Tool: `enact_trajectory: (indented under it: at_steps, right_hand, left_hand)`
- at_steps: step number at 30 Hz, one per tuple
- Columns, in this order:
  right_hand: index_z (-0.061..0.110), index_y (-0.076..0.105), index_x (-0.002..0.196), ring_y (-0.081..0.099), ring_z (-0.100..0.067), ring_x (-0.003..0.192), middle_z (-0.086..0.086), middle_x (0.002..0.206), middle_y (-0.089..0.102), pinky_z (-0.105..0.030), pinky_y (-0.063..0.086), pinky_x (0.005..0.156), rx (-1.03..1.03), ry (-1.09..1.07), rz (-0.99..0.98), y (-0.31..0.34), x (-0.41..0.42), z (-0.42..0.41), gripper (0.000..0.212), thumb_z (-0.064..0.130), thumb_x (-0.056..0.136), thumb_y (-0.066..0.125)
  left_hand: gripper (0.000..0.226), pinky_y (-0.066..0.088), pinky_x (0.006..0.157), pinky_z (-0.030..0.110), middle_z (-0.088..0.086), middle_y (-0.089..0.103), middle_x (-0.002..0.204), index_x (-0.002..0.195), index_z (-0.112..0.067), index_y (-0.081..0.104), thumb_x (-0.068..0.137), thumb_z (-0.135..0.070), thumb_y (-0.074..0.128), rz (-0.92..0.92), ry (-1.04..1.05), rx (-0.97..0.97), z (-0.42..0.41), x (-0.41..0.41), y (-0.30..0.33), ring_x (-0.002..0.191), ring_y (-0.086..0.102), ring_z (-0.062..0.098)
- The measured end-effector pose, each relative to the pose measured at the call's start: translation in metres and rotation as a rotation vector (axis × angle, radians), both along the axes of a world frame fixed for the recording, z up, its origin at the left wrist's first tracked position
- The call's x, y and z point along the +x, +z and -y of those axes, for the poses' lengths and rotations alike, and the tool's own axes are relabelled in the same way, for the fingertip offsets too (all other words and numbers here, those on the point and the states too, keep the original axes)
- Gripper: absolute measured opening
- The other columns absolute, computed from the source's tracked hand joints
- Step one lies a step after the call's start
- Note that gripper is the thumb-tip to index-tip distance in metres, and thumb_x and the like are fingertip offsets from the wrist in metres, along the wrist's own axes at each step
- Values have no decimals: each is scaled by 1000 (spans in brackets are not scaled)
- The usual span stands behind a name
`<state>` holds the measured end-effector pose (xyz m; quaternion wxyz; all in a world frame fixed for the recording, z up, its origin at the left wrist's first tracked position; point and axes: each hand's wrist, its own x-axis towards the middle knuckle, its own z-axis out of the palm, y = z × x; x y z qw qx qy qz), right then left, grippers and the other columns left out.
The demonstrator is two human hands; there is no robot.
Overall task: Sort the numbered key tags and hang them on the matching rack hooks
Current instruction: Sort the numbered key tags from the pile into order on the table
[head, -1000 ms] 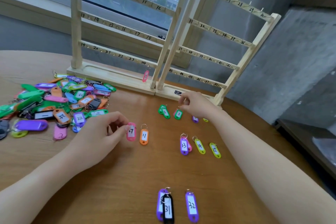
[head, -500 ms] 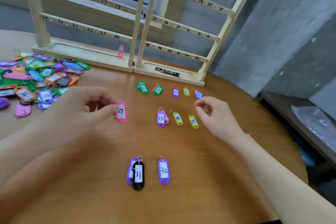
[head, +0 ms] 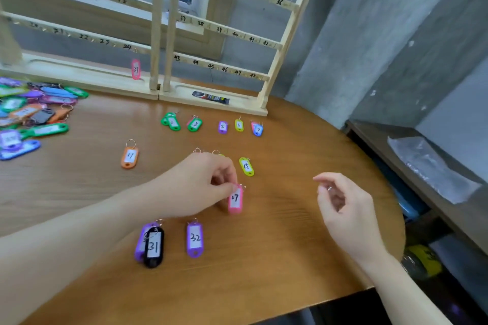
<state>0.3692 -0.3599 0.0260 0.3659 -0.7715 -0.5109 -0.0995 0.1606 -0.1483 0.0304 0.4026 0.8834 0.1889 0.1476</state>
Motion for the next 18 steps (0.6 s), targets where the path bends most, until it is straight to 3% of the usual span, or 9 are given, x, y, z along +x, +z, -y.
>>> enact_trajectory:
  at_steps: [5,11,18]
  right_hand:
    - [29,67,102,63,-16,73,12,82,66,-27,50,61,-19,-61,-48,-9,9,33,25,6,95,63]
    - [33,66,100,65,-9,80,19,85,66,-24,53,67,-69,-112,-74,-24,12,51,25,9,95,64]
    - [28,67,102,65,-8,83,18,85,65,-21,53,69,-82,-106,-51,-28,11,51,20,10,95,64]
  left_hand:
    - [11,55,75,32,-15,70,69,81,-29,67,92,-28,68,-81,-11,-15,7,37,-10,70,64,2]
    - [11,53,71,24,-13,72,71,81,-28,67,92,-31,68,-111,-42,54,11,72,-8,72,65,0]
    - [17,51,69,27,-9,69,81,79,-31,63,93,-39,66,-149,-59,133,20,110,-14,80,62,7]
